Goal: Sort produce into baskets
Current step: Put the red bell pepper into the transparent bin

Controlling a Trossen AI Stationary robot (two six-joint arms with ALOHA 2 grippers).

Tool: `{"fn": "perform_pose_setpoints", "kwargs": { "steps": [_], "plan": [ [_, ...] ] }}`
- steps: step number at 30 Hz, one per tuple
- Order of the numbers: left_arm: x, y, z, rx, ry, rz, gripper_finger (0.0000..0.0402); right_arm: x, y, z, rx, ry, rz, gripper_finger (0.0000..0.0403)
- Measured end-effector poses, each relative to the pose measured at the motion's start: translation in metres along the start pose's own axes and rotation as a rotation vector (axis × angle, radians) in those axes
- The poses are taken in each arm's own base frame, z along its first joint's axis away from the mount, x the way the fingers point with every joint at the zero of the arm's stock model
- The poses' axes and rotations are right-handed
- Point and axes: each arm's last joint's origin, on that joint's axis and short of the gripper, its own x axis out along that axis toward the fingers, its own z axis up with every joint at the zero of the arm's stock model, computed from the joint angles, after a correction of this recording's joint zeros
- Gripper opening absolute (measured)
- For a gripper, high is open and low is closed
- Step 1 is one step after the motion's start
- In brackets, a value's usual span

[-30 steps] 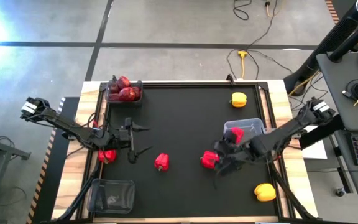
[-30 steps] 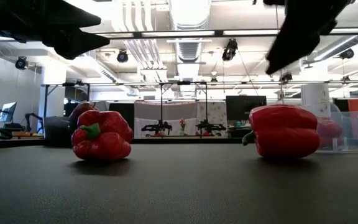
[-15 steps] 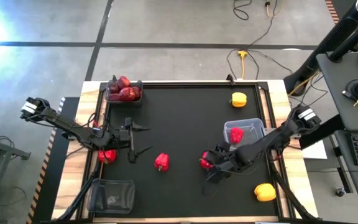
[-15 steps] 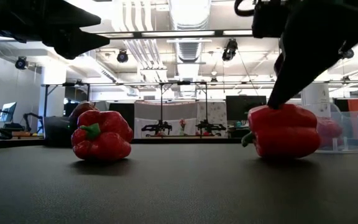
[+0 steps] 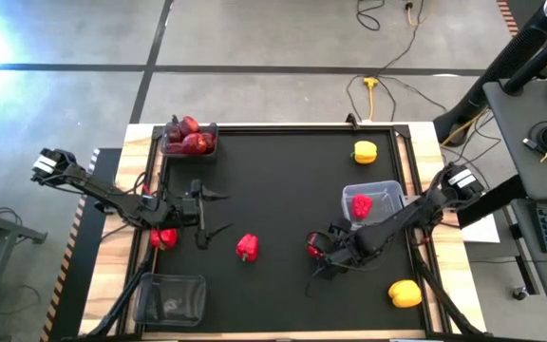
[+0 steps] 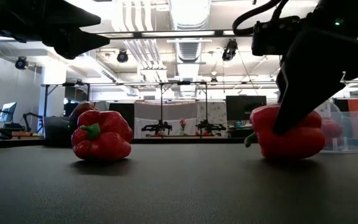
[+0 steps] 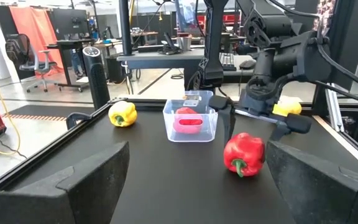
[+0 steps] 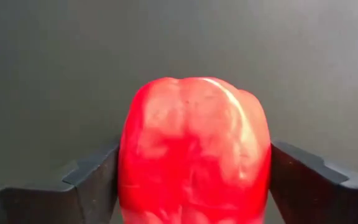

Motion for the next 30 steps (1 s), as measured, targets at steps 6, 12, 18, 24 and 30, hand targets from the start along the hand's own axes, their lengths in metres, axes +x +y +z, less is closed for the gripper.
{"fn": "perform_pose_setpoints", "kwargs": {
  "steps": [6, 12, 18, 24, 30],
  "plan": [
    [0.000, 0.000, 0.000, 0.001, 0.002, 0.000, 0.0359, -0.048, -0.029, 0.006, 0.038, 0.033, -0.185, 0.0308],
    [0.000, 0.000, -0.001, 0.005, 0.007, 0.000, 0.0359, -0.116, -0.071, -0.002, 0.179, -0.052, -0.431, 0.0308],
    [0.000, 0.000, -0.001, 0.005, 0.008, 0.000, 0.0359, -0.120, -0.104, -0.034, 0.411, -0.074, -0.561, 0.0310],
    [0.000, 0.000, -0.001, 0.006, 0.009, 0.000, 0.0359, -0.093, -0.124, -0.065, 0.627, 0.008, -0.690, 0.0309],
    [0.000, 0.000, -0.001, 0.006, 0.010, 0.001, 0.0359, -0.082, -0.122, -0.057, 0.676, 0.054, -0.716, 0.0311]
  ]
}}
